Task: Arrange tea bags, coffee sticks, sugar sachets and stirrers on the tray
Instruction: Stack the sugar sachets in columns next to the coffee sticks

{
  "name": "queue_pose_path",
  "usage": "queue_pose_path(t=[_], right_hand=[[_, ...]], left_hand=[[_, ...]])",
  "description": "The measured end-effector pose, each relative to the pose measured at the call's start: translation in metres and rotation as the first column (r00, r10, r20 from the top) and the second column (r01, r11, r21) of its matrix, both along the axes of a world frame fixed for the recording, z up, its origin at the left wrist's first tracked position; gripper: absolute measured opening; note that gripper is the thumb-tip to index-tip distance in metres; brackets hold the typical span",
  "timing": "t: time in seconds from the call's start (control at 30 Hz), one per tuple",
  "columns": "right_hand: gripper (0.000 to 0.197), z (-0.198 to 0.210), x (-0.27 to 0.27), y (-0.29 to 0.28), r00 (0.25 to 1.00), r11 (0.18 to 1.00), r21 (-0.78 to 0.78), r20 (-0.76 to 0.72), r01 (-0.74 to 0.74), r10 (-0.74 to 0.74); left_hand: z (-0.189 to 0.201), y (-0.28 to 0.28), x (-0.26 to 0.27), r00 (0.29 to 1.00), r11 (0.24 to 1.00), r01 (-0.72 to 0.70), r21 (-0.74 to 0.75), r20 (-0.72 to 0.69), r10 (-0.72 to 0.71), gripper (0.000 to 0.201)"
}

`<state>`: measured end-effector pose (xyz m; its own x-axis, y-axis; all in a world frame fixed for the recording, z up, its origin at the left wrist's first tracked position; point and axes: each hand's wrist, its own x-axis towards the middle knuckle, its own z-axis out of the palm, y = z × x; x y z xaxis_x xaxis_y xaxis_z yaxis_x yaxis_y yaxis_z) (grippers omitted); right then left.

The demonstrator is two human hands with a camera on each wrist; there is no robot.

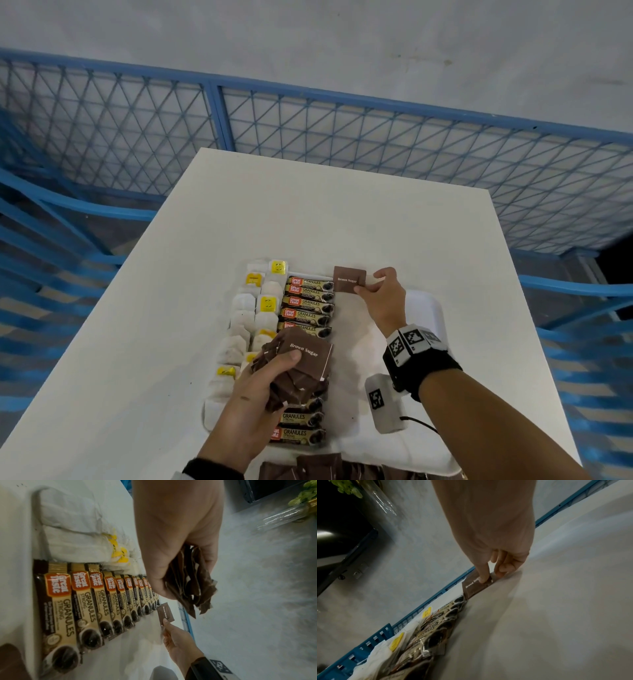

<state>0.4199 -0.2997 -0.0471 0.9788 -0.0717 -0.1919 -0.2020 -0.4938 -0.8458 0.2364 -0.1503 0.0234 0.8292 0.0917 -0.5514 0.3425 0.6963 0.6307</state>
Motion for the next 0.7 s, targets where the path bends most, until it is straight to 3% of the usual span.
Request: queue_pose_path(t=[0.13,0.23,0.37,0.5,0.6,0.7], right_hand=[[0.031,0.016,-0.008,0.000,0.999,0.999,-0.035,0.052,0.009,-0.007],[0.014,0.042,-0.028,0.005,0.985,0.985,-0.024,0.026,-0.169,0.169],[0.031,0.078,-0.070,0.006,0.878,0.891,0.165,-0.172,-0.422,0.448],[0.028,0.093,-0.099,0.004,0.771,0.803,0.317,-0.252,-0.505,0.585],[0.024,0.092,-0.104,0.004,0.765,0.777,0.414,-0.245,-0.473,0.596],[0.023,0.088,-0.103,0.003,0.781,0.779,0.435,-0.231,-0.451,0.580]], left_hand=[[-0.001,-0.001,0.001,1.000,1.000,0.015,-0.010,-0.010,-0.015,0.039],[-0.002,-0.002,0.002,1.000,1.000,-0.012,-0.014,-0.013,0.011,0.042],[0.001,-0.004,0.002,1.000,1.000,-0.019,-0.016,0.008,0.020,0.044],[0.002,-0.005,0.002,1.000,1.000,-0.009,-0.014,0.026,0.009,0.050],[0.001,-0.004,0.000,0.999,1.000,-0.010,-0.009,0.035,0.010,0.051],[0.000,-0.004,-0.001,0.998,1.000,0.015,0.000,0.063,-0.015,0.087]])
